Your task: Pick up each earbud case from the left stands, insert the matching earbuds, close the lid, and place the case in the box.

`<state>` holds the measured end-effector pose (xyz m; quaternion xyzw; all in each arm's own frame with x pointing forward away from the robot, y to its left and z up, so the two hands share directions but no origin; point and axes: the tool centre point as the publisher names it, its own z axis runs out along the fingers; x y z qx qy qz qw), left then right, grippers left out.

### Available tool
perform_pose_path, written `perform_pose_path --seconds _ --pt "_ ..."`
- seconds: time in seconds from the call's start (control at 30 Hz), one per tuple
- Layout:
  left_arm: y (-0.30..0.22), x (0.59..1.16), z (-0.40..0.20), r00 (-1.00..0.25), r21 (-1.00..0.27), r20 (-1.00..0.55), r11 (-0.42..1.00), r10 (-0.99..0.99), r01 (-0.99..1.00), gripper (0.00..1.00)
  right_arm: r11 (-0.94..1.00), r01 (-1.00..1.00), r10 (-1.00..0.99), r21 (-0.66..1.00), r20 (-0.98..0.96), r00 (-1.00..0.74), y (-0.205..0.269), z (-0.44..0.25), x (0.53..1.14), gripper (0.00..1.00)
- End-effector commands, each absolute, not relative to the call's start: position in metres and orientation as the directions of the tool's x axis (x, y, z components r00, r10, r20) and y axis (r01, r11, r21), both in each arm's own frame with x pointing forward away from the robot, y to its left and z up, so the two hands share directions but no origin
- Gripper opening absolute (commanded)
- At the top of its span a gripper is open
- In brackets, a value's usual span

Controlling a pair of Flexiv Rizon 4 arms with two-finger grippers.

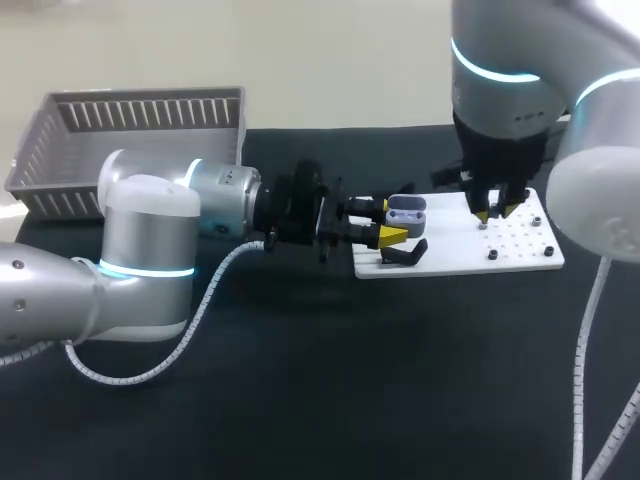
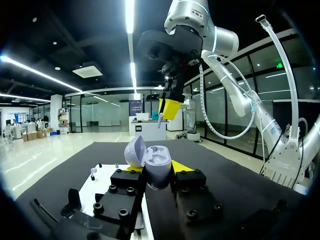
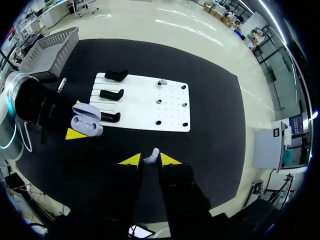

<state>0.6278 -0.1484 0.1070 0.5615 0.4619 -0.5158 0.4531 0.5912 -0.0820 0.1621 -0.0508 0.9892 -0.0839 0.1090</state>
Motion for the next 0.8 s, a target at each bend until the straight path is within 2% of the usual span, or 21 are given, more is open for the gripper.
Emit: perform_pose_path --seconds 0.03,0.27,0.33,0.47,0.8 --pt "-0.148 0.627 0.106 0.043 0.035 -0.998 -0.159 0.049 0.987 0.0 0.981 -0.08 -0.118 -0.177 -0.211 -0.97 -0.083 0.162 0.59 0.0" --pt "-0.148 0.627 0.106 0.043 0.035 -0.998 -0.159 0.049 0.987 0.0 0.981 -0.08 -0.118 -0.177 -0.211 -0.97 -0.083 0.162 0.59 0.0" --pt "-0.148 0.627 0.106 0.043 0.035 -0.998 -0.159 0.049 0.987 0.0 0.998 -0.001 -0.014 -0.058 -0.214 -0.977 -0.075 0.17 0.589 0.0" --pt "-0.148 0.627 0.106 0.043 0.035 -0.998 -0.159 0.049 0.987 0.0 0.994 0.086 0.098 0.072 -0.187 -0.977 -0.054 0.179 0.585 0.0" --pt "-0.148 0.627 0.106 0.043 0.035 -0.998 -0.159 0.049 0.987 0.0 0.966 0.164 0.191 0.199 -0.122 -0.974 -0.013 0.188 0.587 0.0"
